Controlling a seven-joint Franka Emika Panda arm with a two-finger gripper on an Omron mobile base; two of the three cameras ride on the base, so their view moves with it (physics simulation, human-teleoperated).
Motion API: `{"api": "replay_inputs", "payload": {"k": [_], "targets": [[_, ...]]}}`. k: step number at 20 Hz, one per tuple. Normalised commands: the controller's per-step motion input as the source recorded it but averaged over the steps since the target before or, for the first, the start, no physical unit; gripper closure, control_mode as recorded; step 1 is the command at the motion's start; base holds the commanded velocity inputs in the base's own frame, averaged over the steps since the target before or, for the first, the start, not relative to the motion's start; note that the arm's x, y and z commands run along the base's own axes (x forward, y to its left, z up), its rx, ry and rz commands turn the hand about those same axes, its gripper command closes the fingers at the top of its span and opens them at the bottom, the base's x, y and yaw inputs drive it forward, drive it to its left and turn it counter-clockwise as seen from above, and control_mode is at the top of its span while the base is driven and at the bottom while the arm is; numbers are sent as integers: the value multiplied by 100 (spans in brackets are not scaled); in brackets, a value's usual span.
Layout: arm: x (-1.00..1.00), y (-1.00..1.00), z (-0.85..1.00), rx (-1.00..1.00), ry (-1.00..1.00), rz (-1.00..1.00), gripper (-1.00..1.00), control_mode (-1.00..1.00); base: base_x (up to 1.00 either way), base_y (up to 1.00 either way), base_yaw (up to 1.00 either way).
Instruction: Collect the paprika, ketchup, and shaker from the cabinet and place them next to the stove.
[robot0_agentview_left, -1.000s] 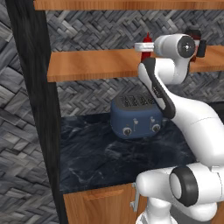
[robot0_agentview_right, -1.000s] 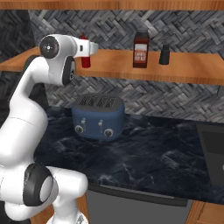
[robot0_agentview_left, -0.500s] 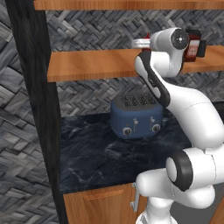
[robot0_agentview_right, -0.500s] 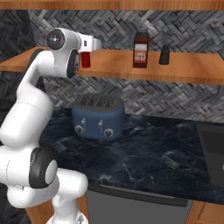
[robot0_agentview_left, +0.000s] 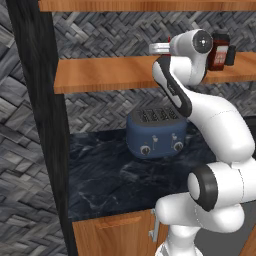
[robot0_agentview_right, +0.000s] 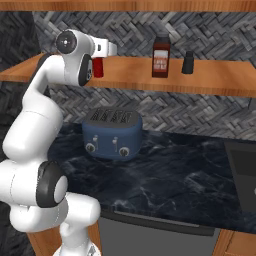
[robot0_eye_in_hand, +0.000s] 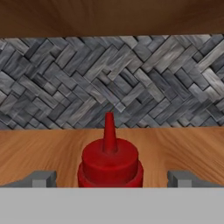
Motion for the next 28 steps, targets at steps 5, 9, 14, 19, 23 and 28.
{"api": "replay_inputs", "payload": {"k": [5,9,14,19,23,28], "targets": [[0,0,-8,0,0,0,100,-100,0,0,0],[0,0,0,0,0,0,100,-100,0,0,0],[0,0,0,0,0,0,100,-100,0,0,0],[0,0,0,0,0,0,100,-100,0,0,0],[0,0,-3,0,0,0,100,-100,0,0,0],[0,0,0,0,0,0,100,-100,0,0,0]]}}
